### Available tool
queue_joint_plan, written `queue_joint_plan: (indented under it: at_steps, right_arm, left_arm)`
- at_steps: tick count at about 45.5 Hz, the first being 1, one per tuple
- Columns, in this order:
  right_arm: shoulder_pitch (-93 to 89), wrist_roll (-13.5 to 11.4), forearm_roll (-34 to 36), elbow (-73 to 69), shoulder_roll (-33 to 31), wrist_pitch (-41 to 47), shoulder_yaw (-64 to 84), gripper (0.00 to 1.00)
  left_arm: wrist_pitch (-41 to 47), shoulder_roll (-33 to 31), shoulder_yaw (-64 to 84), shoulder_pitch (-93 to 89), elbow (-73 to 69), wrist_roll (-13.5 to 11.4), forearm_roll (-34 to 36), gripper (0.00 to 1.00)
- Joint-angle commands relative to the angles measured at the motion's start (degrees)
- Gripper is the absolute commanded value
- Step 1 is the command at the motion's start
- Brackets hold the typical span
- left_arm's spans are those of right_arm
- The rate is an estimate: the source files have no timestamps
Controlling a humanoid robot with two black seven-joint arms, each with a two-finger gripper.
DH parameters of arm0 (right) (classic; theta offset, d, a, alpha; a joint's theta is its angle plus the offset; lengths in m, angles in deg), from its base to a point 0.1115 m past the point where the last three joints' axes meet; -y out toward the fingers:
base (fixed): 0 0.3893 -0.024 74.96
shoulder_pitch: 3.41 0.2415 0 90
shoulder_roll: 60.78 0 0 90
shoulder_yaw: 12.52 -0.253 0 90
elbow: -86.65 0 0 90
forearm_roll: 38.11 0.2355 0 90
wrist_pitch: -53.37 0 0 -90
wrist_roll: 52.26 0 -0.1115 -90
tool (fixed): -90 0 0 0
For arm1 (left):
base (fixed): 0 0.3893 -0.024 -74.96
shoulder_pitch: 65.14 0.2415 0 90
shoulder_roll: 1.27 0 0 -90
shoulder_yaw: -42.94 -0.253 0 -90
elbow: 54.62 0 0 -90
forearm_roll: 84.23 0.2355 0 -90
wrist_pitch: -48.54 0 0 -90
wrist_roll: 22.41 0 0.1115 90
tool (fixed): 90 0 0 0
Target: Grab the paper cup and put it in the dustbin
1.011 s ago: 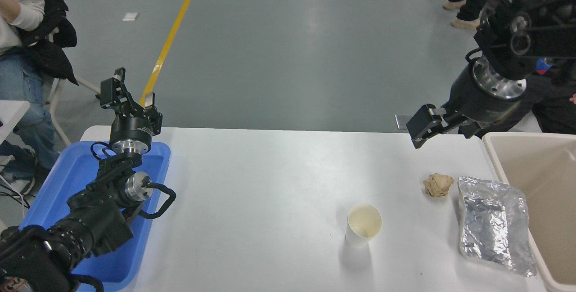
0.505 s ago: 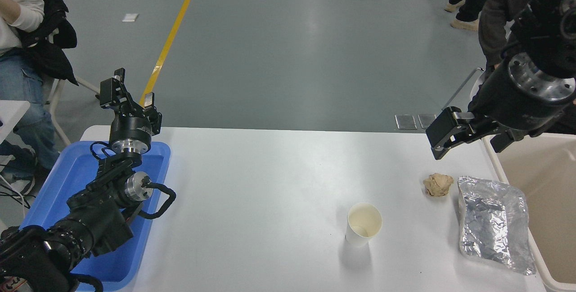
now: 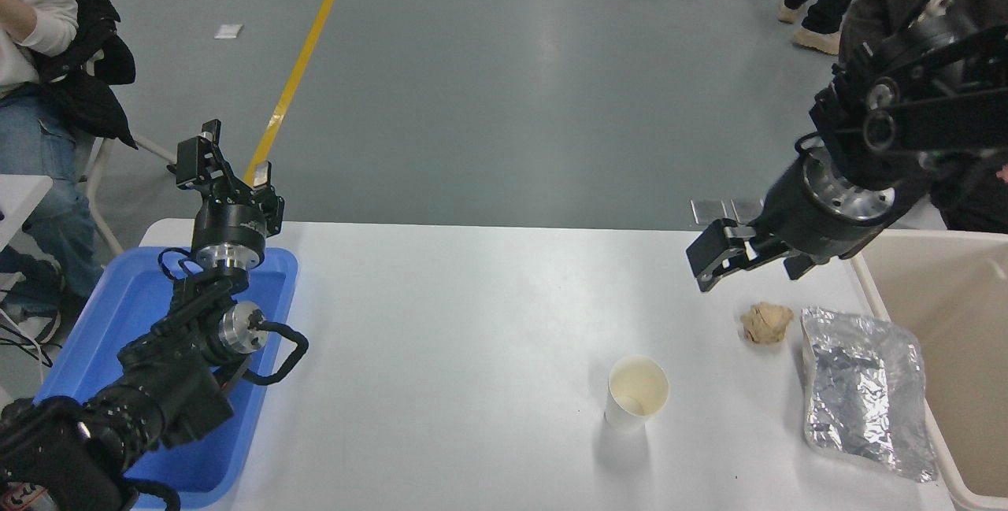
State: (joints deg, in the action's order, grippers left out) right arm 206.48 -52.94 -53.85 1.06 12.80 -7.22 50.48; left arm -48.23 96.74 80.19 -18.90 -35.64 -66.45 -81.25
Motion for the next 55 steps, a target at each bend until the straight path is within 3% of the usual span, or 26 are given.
queue_joint_plan:
  at_steps: [1, 18, 47, 50, 55]
  right_arm:
    - [-16.69, -0.02, -6.84, 7.71, -0.36, -4.10, -7.62, 1.00]
    - [-31.73, -0.72, -15.29, 16.33, -0.10, -8.76, -12.73, 1.00]
    - [-38.33, -1.60, -14.32, 18.27, 2.71, -12.89, -15.19, 0.97]
    - [-38.77, -1.51, -14.32, 18.27, 2.71, -13.85, -15.19, 0.84]
    - [-38.86, -1.34, -14.41, 18.27, 2.62, -13.86, -15.10, 0.39]
  left_arm:
    - [0.00, -0.01, 0.01, -0.01, 0.00, 0.01, 0.00, 1.00]
    - [0.00, 0.08, 0.01, -0.01, 0.00, 0.01, 0.00, 1.00]
    - [0.00, -0.01, 0.01, -0.09, 0.00, 0.01, 0.00, 1.00]
    - [0.00, -0.01, 0.01, -0.09, 0.00, 0.01, 0.00, 1.00]
    - [0.00, -0.01, 0.01, -0.09, 0.00, 0.01, 0.00, 1.00]
